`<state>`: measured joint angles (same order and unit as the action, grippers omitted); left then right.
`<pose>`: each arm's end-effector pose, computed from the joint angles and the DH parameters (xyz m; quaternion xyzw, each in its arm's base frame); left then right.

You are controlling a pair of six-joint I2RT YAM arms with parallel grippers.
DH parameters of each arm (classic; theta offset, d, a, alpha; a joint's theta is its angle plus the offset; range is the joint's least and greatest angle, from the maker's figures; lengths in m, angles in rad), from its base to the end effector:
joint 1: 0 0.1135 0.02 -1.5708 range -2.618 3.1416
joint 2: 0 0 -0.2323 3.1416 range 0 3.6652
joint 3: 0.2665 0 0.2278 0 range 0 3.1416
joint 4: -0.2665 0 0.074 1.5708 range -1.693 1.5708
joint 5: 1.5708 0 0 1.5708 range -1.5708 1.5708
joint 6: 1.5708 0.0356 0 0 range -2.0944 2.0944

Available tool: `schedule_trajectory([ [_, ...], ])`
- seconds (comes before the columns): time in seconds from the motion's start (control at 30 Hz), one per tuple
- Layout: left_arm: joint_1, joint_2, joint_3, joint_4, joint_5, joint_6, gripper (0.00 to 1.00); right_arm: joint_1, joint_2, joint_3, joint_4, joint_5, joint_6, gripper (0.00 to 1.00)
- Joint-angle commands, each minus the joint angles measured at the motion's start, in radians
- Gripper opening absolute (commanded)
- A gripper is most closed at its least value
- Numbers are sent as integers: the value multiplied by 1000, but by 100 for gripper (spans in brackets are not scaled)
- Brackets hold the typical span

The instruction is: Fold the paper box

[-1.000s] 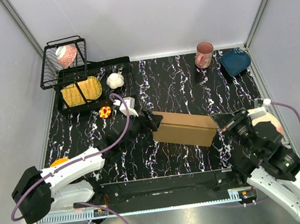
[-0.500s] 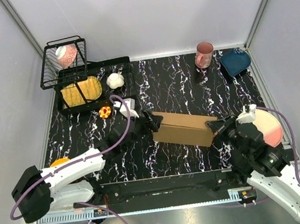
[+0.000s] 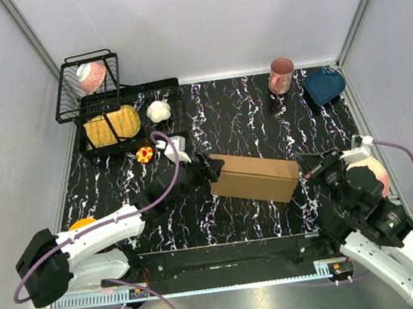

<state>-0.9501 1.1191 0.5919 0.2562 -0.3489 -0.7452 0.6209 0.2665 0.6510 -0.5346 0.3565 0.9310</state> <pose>0.1508 -0.1900 0.2350 -0.0243 0.7907 -0.3553 0.4979 0.0750 0.0383 0.2967 0.2295 0.7193 0.3535 0.5522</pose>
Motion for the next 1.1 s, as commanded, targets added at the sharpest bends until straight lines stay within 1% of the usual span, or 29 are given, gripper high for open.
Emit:
schedule_trajectory([
  [0.0, -6, 28, -38, -109, -24, 18, 80, 3, 46, -58, 16, 42, -29, 0],
  [0.1, -9, 27, -38, -113, -22, 17, 79, 2, 45, -150, -4, 26, 34, 0],
  [0.23, -10, 13, -46, -118, -22, 17, 79, 3, 47, -186, -31, -5, 74, 0],
  [0.33, -10, 2, -53, -120, -27, 15, 79, 3, 24, -122, -6, 28, 22, 0],
  [0.43, -12, -2, -49, -120, -30, 17, 80, 3, 68, -10, 39, 39, -58, 0],
  [0.5, -10, -2, -41, -121, -35, 23, 80, 3, 94, 44, 76, 24, -95, 0],
  [0.53, -10, -4, -34, -126, -38, 24, 80, 2, 117, 51, 126, -2, -101, 0],
  [0.6, -12, -4, -27, -127, -41, 30, 80, 2, 148, 46, 174, -36, -110, 0],
  [0.63, -10, -4, -20, -133, -44, 30, 80, 2, 193, 41, 200, -72, -109, 0],
  [0.73, -10, -4, -9, -143, -47, 35, 80, 3, 279, -20, 254, -160, -81, 0],
  [0.83, -12, -4, 3, -153, -47, 41, 80, 3, 315, -117, 272, -195, -18, 0],
  [0.87, -12, -4, 5, -156, -47, 43, 81, 3, 316, -163, 274, -200, 11, 0],
  [0.97, -10, -5, 14, -169, -47, 49, 81, 2, 313, -233, 272, -212, 43, 0],
  [1.07, -10, -24, 26, -189, -53, 56, 81, 3, 301, -258, 266, -209, 46, 0],
])
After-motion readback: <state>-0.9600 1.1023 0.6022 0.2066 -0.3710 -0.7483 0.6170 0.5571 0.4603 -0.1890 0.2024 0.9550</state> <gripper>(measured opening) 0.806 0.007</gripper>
